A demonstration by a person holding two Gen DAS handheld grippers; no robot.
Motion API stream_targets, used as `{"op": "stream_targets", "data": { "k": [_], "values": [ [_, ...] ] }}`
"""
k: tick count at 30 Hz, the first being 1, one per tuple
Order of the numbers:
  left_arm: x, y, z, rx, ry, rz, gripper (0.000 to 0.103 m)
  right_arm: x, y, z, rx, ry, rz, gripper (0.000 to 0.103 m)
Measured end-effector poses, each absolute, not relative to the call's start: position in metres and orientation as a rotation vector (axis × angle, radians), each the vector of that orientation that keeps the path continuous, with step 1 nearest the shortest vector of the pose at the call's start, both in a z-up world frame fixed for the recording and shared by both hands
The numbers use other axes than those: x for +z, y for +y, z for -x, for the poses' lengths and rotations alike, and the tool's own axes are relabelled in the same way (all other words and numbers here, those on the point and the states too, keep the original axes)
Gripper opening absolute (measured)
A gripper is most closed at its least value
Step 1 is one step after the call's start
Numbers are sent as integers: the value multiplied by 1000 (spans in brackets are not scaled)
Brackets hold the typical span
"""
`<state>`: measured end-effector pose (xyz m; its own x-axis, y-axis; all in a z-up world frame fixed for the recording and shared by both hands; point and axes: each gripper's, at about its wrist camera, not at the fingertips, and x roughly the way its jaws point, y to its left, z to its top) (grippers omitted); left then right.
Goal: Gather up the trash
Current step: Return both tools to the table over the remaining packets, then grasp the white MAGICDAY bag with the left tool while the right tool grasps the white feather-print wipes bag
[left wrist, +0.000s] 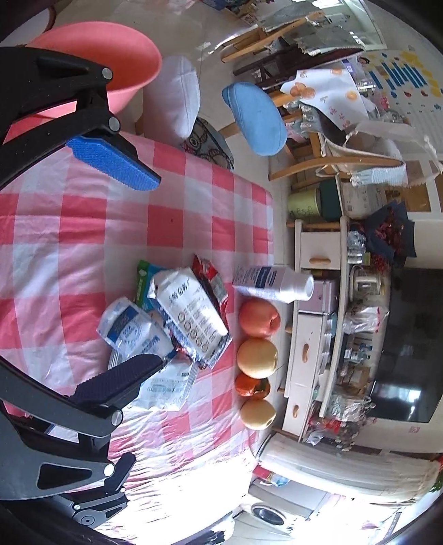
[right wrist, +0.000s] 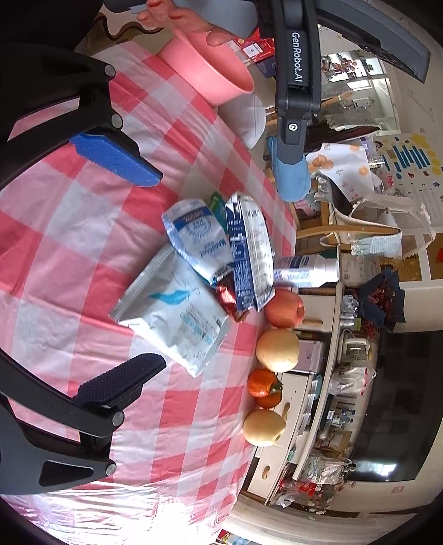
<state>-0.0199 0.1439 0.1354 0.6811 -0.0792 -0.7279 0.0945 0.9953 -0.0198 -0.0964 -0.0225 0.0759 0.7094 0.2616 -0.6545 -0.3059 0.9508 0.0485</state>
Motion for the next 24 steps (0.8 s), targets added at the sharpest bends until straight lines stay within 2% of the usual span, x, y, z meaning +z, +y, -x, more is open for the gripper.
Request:
{"op": "stream_targets", "data": {
  "k": [11, 24],
  "values": [
    [118, 108, 12, -133, 869, -114, 96, 79, -69, 82, 264, 744, -2, 99],
    [69, 69, -11, -199, 996, -274, 96, 67, -131, 49, 320, 847, -280, 99]
  ]
}}
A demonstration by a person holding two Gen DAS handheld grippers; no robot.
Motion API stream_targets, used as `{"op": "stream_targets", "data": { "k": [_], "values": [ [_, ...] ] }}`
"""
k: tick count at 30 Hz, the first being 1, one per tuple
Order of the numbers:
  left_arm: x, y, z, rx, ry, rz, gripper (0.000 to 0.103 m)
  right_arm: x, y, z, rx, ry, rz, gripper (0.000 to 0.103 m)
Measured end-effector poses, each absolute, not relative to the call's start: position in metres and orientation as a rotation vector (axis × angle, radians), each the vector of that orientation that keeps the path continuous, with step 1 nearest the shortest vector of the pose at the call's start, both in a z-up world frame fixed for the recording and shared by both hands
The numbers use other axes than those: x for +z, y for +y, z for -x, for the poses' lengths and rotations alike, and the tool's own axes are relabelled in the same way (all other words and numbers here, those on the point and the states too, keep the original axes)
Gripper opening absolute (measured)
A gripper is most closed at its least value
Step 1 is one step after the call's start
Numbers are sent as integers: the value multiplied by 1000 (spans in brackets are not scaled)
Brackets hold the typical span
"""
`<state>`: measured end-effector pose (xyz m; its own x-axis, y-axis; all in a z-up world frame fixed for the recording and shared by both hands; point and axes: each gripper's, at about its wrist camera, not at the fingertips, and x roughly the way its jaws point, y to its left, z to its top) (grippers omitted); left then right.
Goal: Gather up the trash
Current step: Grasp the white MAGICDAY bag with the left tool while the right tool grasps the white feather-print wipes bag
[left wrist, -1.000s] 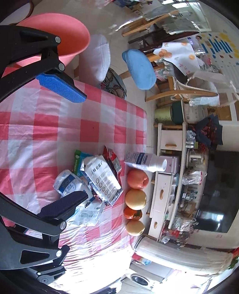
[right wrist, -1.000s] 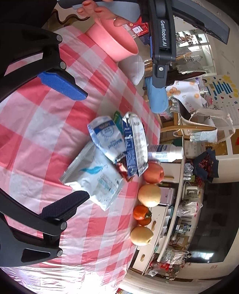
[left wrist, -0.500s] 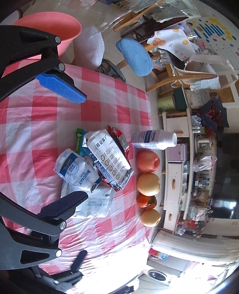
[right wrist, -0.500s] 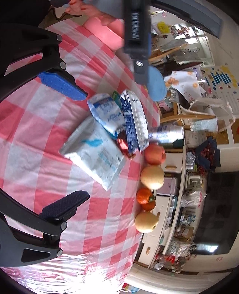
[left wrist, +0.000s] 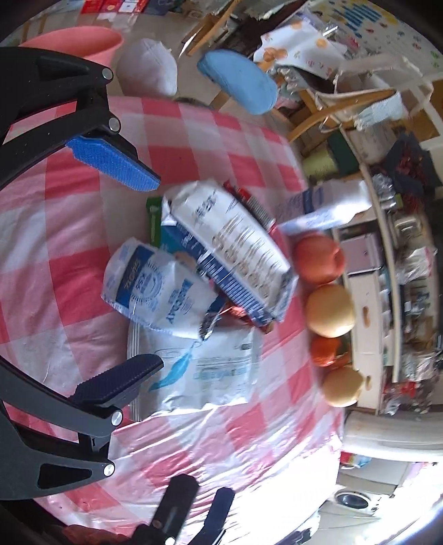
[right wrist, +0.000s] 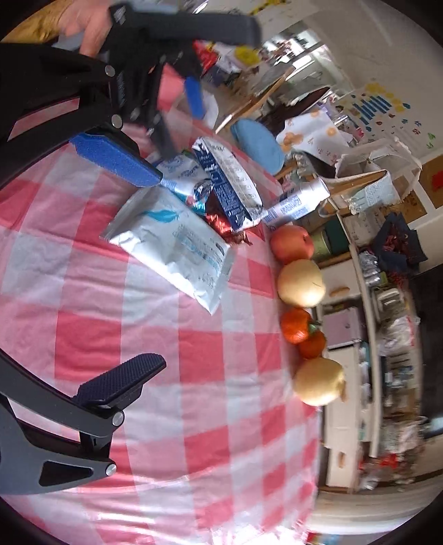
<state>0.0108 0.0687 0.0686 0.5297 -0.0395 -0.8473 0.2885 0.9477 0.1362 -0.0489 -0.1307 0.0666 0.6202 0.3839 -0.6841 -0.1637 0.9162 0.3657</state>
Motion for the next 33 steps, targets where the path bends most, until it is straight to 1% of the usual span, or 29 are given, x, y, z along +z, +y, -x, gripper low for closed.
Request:
{"op": "stream_targets", "data": {
  "k": [5, 7, 8, 9, 10, 12, 20, 21, 25, 26, 28, 30, 32, 33],
  "values": [
    [54, 73, -23, -183, 1047, -245, 94, 58, -125, 37, 360, 887, -342, 99],
    [50, 76, -27, -180, 1063, -223, 83, 55, -120, 35, 377, 893, -348, 98],
    [48, 78, -29, -182, 1076, -202, 83, 55, -118, 35, 380, 894, -345, 97],
    [46, 79, -32, -183, 1082, -184, 83, 53, -115, 34, 380, 896, -337, 93],
    [44, 79, -33, -182, 1085, -174, 83, 50, -113, 32, 382, 900, -335, 81],
    [42, 78, -36, -183, 1086, -154, 83, 44, -111, 28, 395, 923, -344, 72],
    [31, 56, -36, -243, 1104, -152, 82, 33, -100, 19, 394, 955, -309, 72],
    [30, 54, -35, -252, 1108, -146, 79, 31, -100, 17, 389, 958, -301, 72],
    [29, 53, -34, -279, 1135, -72, 79, 29, -109, 13, 343, 958, -289, 72],
    [28, 52, -33, -286, 1141, -62, 79, 30, -113, 12, 331, 957, -280, 73],
    [27, 51, -32, -295, 1150, -47, 77, 30, -117, 11, 315, 953, -277, 80],
    [26, 49, -30, -316, 1169, -12, 72, 32, -121, 11, 299, 945, -273, 82],
    [25, 44, -26, -325, 1174, -9, 72, 34, -124, 10, 293, 939, -263, 83],
    [25, 42, -24, -324, 1171, -13, 70, 35, -124, 10, 288, 937, -247, 83]
  ]
}}
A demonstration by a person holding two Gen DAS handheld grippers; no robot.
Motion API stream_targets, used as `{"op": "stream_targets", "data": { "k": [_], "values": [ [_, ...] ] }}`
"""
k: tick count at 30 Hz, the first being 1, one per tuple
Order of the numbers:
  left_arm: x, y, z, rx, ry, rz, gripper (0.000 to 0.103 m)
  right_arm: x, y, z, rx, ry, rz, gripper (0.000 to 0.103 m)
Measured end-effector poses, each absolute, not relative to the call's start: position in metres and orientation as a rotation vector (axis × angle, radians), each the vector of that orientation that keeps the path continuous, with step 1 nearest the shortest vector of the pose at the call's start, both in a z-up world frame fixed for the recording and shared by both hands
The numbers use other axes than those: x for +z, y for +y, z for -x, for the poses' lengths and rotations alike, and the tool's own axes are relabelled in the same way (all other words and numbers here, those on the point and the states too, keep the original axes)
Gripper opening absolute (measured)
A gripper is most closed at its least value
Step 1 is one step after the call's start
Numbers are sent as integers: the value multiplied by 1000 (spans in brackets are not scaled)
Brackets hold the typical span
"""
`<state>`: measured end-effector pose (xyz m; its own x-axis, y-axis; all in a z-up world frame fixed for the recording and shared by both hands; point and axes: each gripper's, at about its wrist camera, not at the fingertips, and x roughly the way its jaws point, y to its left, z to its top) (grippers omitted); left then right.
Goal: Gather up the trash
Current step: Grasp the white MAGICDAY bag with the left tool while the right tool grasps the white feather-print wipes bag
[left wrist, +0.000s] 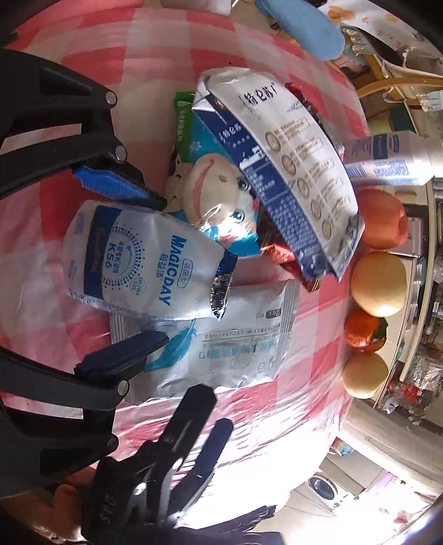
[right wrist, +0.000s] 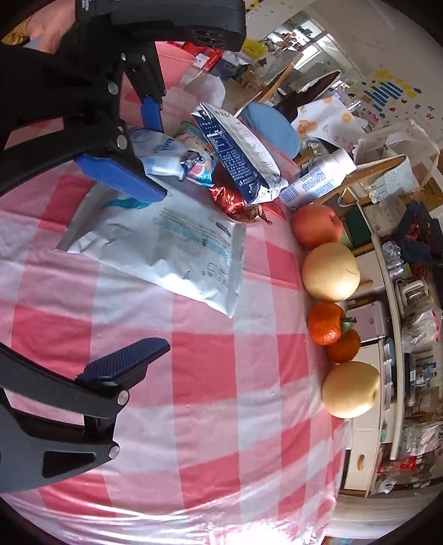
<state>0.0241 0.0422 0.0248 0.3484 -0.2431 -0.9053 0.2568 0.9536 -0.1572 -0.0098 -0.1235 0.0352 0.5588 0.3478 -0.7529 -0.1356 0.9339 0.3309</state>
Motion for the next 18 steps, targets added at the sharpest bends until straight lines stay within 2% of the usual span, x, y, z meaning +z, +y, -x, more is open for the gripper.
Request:
{"op": "stream_targets", "data": {
  "k": [3, 9, 18],
  "values": [
    [25, 41, -21, -329, 1174, 5, 61, 38, -123, 11, 272, 930, -211, 85],
    [26, 41, -16, -314, 1173, 5, 61, 36, -121, 11, 265, 933, -195, 91],
    [50, 72, -4, -275, 1124, 43, 61, 35, -115, 11, 269, 933, -201, 92]
  ]
}}
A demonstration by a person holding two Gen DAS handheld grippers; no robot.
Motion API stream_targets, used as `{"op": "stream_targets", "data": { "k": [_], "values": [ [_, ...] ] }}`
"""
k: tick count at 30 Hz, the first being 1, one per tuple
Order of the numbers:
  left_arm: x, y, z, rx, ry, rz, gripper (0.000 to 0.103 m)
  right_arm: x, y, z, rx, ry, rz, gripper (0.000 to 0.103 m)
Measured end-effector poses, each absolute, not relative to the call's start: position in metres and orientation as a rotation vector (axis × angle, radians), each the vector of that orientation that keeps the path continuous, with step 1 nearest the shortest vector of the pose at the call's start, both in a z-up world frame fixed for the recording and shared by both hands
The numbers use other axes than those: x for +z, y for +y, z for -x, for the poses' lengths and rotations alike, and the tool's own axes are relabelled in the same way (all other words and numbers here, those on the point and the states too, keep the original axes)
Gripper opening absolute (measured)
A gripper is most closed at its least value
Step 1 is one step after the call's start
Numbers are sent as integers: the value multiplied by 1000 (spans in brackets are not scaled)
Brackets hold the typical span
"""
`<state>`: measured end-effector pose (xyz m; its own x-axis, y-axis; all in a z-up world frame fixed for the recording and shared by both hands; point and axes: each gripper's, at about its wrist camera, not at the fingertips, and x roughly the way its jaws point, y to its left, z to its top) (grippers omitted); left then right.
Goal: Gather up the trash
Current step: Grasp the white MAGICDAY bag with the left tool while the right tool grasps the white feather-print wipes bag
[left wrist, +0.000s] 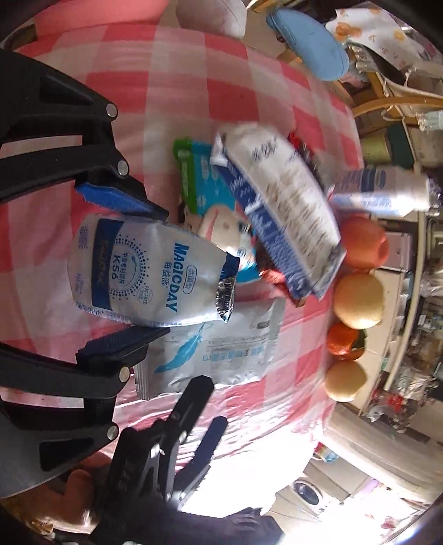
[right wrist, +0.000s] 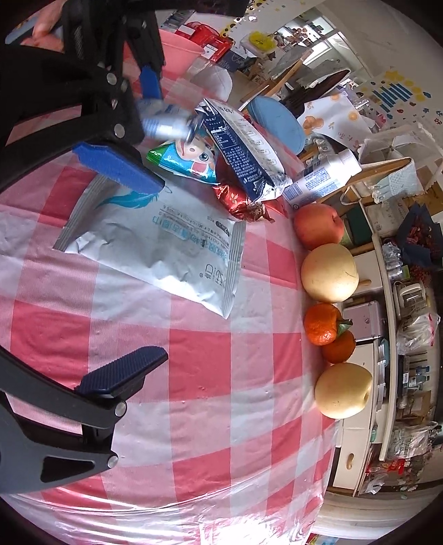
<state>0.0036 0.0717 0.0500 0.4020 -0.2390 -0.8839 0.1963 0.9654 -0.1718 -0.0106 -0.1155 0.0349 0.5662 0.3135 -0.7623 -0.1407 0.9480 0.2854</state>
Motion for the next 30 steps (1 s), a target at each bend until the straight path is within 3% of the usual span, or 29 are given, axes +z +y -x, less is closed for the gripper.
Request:
{"op": "stream_targets", "data": {
  "k": [15, 23, 30],
  "values": [
    [87, 122, 1, -236, 1014, 154, 61, 19, -65, -6, 240, 988, -151, 99],
    [88, 128, 4, -243, 1002, 191, 61, 10, -41, -7, 198, 947, 49, 99],
    [88, 128, 3, -246, 1005, 193, 61, 10, -44, -6, 226, 941, 43, 98]
  ]
}}
